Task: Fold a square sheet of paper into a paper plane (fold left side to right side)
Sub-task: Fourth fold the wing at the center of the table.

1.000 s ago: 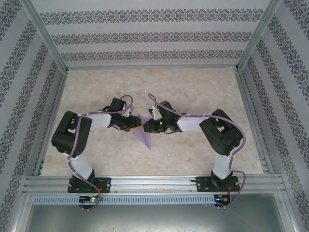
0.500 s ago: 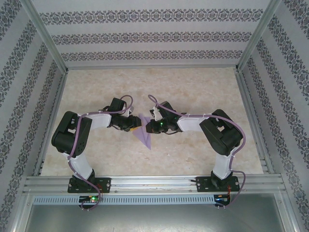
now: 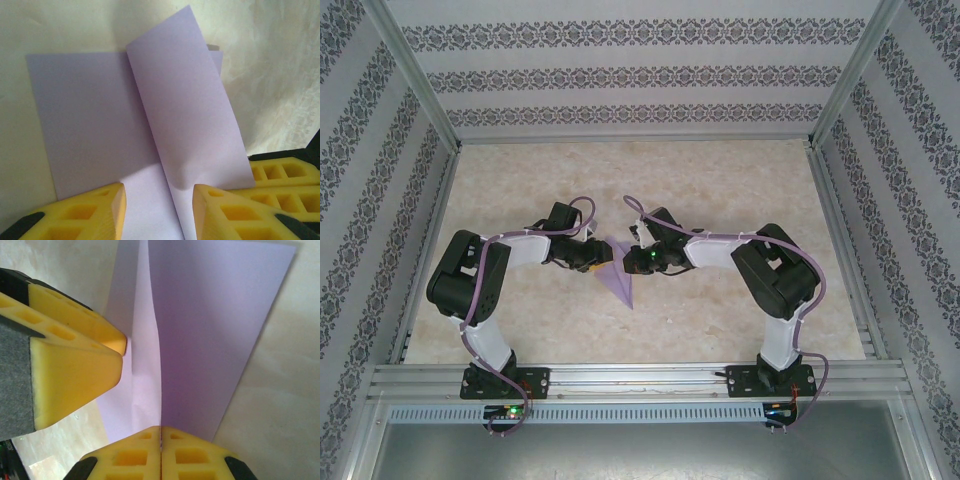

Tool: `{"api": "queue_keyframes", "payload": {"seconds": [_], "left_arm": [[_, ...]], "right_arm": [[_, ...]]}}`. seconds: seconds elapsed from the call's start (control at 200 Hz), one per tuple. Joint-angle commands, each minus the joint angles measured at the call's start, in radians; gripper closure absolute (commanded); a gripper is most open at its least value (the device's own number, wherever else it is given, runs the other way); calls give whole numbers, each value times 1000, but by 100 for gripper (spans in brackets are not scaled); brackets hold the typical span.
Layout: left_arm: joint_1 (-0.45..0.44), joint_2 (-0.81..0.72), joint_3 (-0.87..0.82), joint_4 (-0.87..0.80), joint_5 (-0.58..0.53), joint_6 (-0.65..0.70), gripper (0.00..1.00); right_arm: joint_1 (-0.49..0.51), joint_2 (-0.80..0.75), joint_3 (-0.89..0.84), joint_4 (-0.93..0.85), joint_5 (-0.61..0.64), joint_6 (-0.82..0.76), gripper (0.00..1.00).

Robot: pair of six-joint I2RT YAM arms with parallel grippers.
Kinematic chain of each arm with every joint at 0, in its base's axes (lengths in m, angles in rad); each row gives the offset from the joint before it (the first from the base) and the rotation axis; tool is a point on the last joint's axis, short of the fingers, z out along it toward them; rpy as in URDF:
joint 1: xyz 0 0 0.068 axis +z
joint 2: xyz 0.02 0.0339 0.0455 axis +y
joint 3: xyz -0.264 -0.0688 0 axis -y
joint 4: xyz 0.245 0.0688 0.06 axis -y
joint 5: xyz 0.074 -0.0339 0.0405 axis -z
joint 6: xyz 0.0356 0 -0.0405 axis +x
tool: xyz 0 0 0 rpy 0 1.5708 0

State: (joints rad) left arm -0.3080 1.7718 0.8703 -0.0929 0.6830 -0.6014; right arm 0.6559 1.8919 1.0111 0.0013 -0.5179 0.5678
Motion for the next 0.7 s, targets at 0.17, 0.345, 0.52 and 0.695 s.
{"api": "queue_keyframes", "payload": {"seconds": [0.17,0.345,0.52,0.695], "left_arm": [[-8,9,2,-58,-48,29,60],[-9,10,4,-59,-48,29,60],[-9,12,5,-59,-46,29,60],[-8,12,5,-59,-46,30,59]], "right_arm": [[-9,36,39,-36,27,-38,93],[-7,42,47,-41,31,-43,93],[-8,47,55,-49,36,-46,93],[-7,56,58,-55,38,-50,93]]}}
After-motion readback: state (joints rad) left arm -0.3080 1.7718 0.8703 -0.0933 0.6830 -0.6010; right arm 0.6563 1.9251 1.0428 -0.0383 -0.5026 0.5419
